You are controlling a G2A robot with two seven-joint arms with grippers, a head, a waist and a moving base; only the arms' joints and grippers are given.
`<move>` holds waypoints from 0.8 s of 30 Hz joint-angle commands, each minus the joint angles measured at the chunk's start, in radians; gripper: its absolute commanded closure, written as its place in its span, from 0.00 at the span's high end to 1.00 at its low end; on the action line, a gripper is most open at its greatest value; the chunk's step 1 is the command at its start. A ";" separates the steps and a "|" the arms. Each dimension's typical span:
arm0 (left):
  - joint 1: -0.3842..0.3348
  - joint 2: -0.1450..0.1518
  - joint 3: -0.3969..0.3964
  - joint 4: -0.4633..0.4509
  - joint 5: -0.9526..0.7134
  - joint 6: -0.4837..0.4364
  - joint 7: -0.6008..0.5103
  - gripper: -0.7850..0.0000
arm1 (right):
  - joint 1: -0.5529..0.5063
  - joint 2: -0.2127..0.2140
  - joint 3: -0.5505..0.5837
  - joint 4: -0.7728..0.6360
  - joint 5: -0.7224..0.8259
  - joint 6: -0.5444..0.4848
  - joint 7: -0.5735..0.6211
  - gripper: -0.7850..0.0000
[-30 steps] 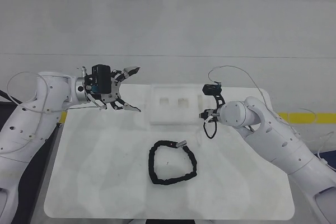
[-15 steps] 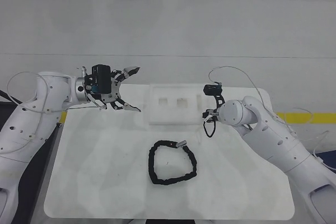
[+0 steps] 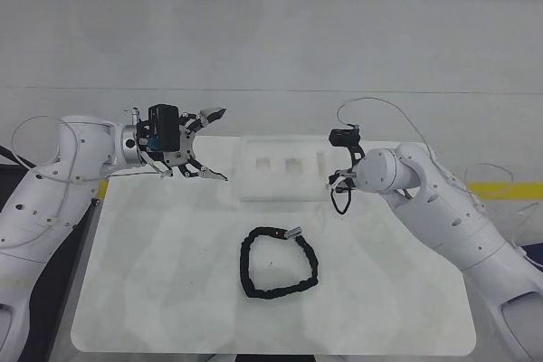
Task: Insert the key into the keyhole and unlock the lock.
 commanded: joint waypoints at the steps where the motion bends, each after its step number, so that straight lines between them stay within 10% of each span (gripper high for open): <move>1: 0.000 0.000 0.000 0.000 0.000 0.000 0.000 1.00 | -0.003 0.005 0.022 -0.012 0.016 -0.020 0.015 0.00; 24: 0.000 0.000 0.000 0.000 0.000 0.000 0.000 1.00 | -0.319 0.159 0.621 -0.292 0.565 -0.484 0.264 0.00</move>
